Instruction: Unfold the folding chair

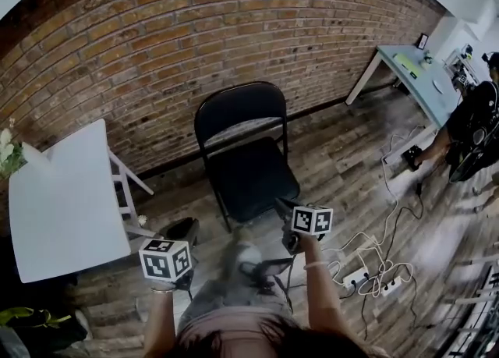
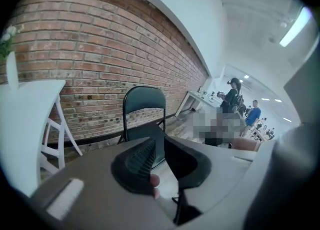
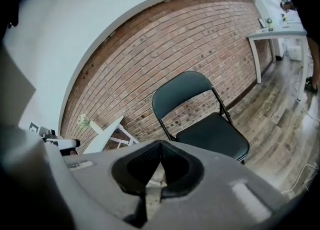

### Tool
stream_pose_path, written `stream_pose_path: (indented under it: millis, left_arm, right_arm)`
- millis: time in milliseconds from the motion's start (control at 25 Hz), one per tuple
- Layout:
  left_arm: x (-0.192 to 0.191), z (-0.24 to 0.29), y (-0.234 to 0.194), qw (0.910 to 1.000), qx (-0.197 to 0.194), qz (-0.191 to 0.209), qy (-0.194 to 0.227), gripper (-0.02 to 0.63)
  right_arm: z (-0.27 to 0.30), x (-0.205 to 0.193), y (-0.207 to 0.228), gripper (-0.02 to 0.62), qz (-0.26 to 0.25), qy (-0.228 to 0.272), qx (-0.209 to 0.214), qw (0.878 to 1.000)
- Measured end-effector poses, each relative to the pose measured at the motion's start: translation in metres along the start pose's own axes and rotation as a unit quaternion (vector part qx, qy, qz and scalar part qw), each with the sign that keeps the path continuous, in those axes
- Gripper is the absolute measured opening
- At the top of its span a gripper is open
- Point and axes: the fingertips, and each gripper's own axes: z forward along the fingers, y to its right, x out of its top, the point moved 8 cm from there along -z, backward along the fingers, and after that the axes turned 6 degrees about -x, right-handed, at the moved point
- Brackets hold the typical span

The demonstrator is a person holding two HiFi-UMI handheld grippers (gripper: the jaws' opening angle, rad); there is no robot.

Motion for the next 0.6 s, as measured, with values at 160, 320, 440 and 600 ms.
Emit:
stream_pose_path:
  millis: [160,320,440,600]
  left_arm:
    - [-0.01,-0.018,0.02,0.9996,-0.016,0.014,0.018,0.054]
    - [-0.028,-0.038,0.04,0.9991,-0.023,0.026,0.025,0.041]
    - [-0.039,-0.053,0.049,0.9991,-0.021,0.027,0.025,0.034]
    - [-0.048,-0.069,0.055,0.9992,-0.014,0.02,0.03,0.034]
  right_arm:
    - [-0.027,-0.008,-0.007,-0.006,-0.017,0.027,-0.004,0.999]
    - [-0.056,-0.022,-0.016,-0.006,-0.022,0.051,0.0,0.998]
    - [-0.076,-0.034,-0.024,-0.006,-0.024,0.058,0.003,0.998]
    - [-0.094,-0.046,-0.034,-0.006,-0.021,0.061,0.002,0.998]
